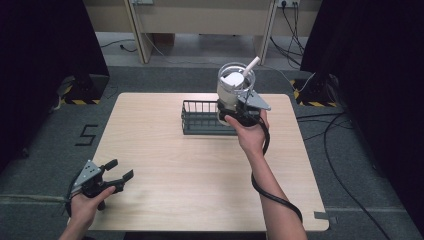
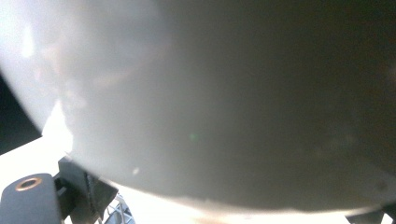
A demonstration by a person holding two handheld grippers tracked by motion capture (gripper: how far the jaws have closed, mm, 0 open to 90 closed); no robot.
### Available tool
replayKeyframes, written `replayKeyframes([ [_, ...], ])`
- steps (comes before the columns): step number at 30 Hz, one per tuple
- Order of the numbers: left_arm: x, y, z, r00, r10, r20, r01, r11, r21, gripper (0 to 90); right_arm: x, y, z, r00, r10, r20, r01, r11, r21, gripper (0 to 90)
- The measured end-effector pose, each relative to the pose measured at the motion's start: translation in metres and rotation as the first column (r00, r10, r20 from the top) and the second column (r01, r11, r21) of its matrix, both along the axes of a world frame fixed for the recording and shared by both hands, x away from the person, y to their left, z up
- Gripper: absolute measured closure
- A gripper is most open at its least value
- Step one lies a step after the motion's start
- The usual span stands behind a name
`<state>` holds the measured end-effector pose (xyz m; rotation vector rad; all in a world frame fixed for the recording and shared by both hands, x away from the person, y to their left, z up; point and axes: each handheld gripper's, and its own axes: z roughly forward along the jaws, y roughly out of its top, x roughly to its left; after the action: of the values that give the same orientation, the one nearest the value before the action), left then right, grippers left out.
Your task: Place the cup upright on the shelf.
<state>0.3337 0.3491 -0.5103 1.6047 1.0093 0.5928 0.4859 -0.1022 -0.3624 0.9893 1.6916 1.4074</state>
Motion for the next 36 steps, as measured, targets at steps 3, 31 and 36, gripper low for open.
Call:
replayKeyframes([
  [3, 0.000, 0.000, 0.000, 1.0000, -0.001, -0.001, 0.001, 1.0000, 0.001, 16.5, 0.004, 0.001, 0.001, 1.0000, -0.002, 0.000, 0.002, 1.000, -0.002, 11.3],
  [31, 0.000, 0.002, -0.001, 1.0000, 0.003, -0.003, -0.003, 1.0000, -0.003, 16.5, 0.039, 0.015, -0.002, 0.9992, -0.018, -0.034, 0.018, 1.000, -0.007, 11.3],
  [36, 0.000, 0.002, -0.001, 1.0000, 0.004, -0.003, -0.004, 1.0000, -0.007, 16.6, 0.045, 0.019, -0.004, 0.9989, -0.018, -0.043, 0.018, 1.000, -0.010, 11.3],
])
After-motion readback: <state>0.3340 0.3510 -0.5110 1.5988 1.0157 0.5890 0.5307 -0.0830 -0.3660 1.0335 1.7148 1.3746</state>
